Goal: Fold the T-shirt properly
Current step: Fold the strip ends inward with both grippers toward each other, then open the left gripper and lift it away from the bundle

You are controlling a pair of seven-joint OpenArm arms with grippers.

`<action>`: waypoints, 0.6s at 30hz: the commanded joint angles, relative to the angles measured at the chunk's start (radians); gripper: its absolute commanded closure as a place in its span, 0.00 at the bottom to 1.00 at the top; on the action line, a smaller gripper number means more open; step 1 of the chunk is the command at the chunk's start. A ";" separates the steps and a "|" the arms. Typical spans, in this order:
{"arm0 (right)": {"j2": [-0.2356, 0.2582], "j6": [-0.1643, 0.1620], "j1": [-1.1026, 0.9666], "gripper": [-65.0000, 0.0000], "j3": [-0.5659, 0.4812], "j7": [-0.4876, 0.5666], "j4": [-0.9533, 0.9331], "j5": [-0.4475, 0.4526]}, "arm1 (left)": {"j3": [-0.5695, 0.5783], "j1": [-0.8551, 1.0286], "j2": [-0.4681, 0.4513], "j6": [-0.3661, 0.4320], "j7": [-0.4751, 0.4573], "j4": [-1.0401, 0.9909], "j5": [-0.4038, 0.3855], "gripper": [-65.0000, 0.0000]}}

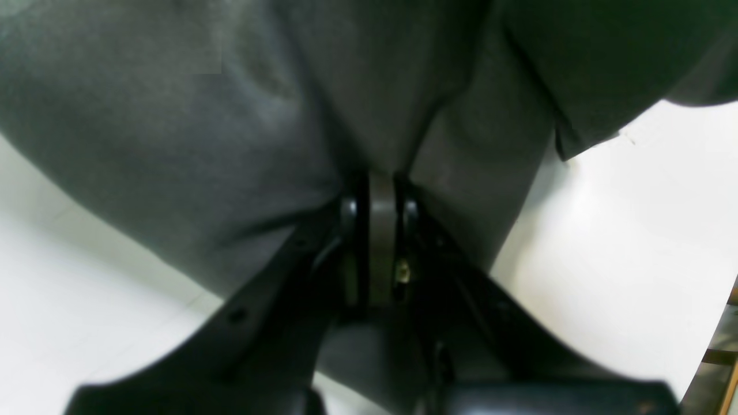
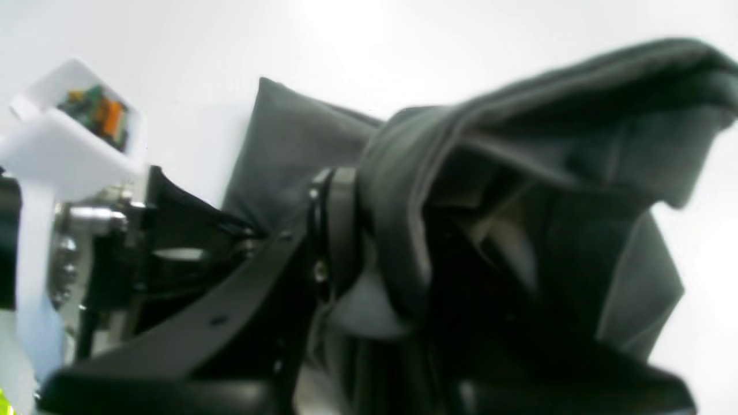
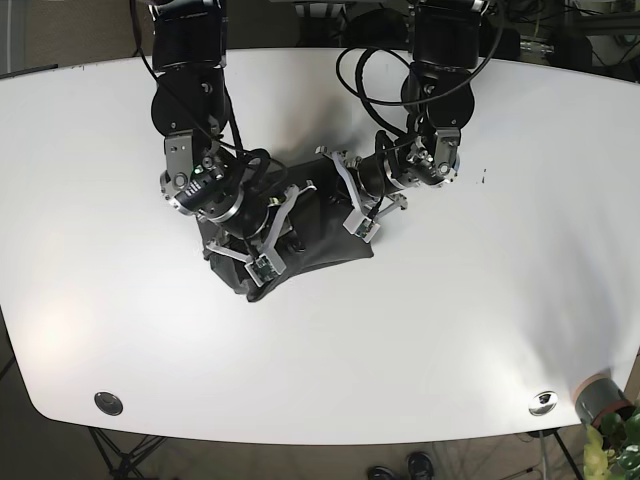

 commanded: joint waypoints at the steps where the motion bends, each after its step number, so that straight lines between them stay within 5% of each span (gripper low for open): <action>1: -0.003 0.005 0.021 0.88 -0.015 0.038 0.018 -0.027 | 0.001 -0.003 -0.002 0.002 0.028 0.007 0.017 1.00; 9: -0.003 0.009 0.019 0.36 -0.032 0.035 0.024 -0.033 | 0.001 -0.003 0.001 0.001 0.028 0.012 0.014 1.00; 14: 0.004 0.010 0.018 0.34 -0.067 0.033 0.034 -0.033 | -0.028 -0.003 0.001 0.001 0.028 0.048 0.008 1.00; 18: 0.002 0.010 -0.010 0.34 -0.064 0.033 0.079 -0.033 | -0.074 -0.003 -0.002 -0.001 0.028 0.087 -0.086 1.00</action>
